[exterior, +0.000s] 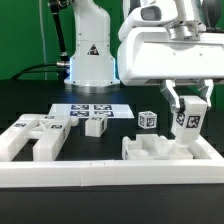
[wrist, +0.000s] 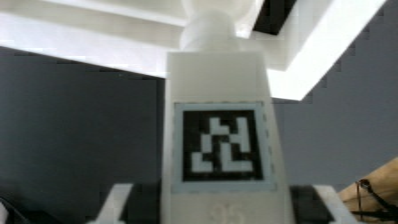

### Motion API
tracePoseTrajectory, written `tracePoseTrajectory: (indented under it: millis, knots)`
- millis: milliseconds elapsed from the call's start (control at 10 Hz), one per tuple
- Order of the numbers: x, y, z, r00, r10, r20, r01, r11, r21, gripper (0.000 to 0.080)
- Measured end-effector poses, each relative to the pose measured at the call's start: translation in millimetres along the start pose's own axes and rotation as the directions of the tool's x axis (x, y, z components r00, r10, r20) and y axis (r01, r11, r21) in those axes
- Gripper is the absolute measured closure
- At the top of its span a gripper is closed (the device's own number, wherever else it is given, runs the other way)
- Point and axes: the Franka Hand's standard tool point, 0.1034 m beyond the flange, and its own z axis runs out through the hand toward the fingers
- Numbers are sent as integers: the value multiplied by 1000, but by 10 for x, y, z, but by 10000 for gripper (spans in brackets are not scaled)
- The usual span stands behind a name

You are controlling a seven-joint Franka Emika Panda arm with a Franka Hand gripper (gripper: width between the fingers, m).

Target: Assemble chair

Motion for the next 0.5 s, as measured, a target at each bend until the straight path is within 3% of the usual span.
tracePoseTrajectory:
  millis: [500]
  knots:
    - [-50, 5, 18, 1000, 0, 9, 0, 1000, 0, 509]
